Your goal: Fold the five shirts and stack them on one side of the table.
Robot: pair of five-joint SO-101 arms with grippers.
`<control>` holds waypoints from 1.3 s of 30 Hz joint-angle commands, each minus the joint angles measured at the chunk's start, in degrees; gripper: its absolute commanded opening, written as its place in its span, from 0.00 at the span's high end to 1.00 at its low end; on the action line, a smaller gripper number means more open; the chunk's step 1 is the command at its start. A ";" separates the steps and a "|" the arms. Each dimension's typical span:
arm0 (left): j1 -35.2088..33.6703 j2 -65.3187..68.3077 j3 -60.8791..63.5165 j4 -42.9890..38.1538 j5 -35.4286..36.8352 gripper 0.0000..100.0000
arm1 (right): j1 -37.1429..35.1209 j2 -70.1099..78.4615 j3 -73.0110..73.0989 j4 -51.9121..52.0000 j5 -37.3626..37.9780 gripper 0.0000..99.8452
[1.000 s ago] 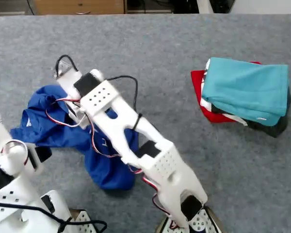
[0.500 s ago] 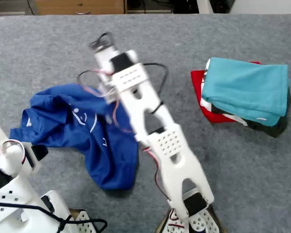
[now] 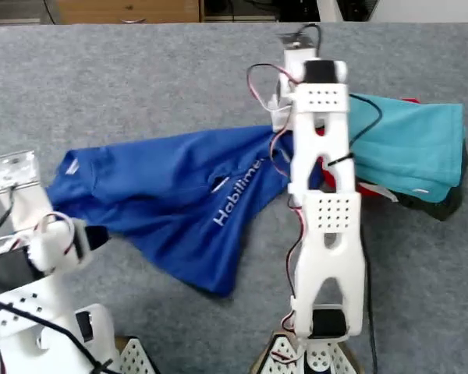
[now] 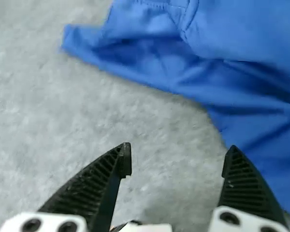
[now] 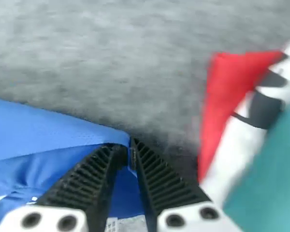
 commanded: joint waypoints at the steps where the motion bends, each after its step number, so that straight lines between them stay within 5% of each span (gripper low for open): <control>1: 7.21 2.42 -0.62 -3.08 4.04 0.69 | 1.36 -0.84 -3.21 1.14 0.62 1.00; 5: 10.64 13.67 -1.49 -7.12 6.33 0.69 | -1.01 -0.84 -6.02 1.14 0.88 0.97; 13: -2.73 45.85 -19.69 -10.73 10.46 0.69 | -4.97 -0.84 -20.26 1.14 2.29 0.62; 20: -0.97 65.71 -38.51 -10.29 16.35 0.71 | -12.88 -0.66 -21.32 1.23 2.73 0.69; 26: 7.82 75.03 -45.10 -10.46 17.49 0.99 | -19.38 -0.48 -21.32 1.23 2.73 0.76; 39: 6.95 77.58 -74.20 -8.62 24.97 0.98 | -20.26 -0.84 -11.30 1.23 2.73 0.78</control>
